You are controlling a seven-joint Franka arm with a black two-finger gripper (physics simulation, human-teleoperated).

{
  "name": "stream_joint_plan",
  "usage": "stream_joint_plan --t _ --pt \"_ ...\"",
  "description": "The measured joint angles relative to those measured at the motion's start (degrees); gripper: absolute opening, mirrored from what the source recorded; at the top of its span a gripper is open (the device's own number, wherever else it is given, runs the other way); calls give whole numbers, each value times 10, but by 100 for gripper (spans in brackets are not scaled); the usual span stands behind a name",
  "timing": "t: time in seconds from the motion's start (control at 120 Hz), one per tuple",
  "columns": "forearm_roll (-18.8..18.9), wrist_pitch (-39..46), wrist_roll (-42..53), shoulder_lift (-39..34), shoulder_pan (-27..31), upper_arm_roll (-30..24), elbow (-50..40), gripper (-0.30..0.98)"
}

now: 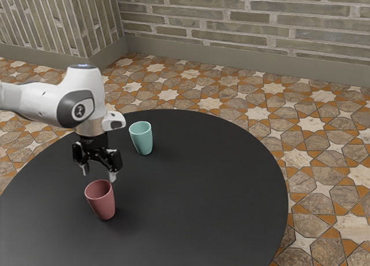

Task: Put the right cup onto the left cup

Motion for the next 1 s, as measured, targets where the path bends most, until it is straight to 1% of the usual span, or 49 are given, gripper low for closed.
stream_joint_plan --t 0.417,0.833,1.0 --pt "-24 25 -17 7 -9 -15 -22 69" --pt "-28 61 -43 15 -30 -20 -52 68" --pt "-27 70 -49 20 -27 -19 -52 41"
